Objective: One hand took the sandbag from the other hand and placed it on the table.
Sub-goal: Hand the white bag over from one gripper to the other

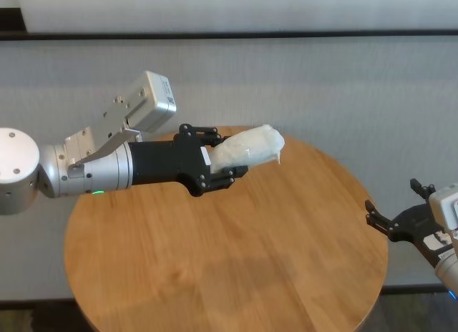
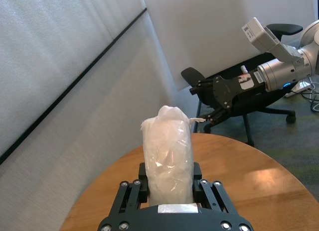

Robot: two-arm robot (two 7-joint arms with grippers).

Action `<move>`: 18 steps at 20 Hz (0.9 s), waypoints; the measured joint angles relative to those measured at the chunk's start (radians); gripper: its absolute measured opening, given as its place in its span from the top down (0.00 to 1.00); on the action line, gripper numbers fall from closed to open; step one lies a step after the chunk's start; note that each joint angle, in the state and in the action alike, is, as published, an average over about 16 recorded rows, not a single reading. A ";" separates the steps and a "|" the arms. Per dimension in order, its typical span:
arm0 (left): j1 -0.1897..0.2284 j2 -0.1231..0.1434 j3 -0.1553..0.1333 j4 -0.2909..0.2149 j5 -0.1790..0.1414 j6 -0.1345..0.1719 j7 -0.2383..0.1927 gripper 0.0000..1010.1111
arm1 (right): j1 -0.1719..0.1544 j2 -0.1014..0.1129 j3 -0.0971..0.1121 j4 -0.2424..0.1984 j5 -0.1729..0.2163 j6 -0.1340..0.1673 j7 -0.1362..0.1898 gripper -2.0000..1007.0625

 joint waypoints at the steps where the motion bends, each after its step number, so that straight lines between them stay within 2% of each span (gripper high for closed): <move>1: 0.000 0.000 0.000 0.000 0.001 0.000 0.000 0.49 | 0.000 0.000 0.000 0.000 0.000 0.000 0.000 0.01; 18: 0.001 -0.001 -0.001 -0.001 0.005 0.002 0.000 0.49 | 0.000 0.000 0.000 0.000 0.000 0.000 0.000 0.01</move>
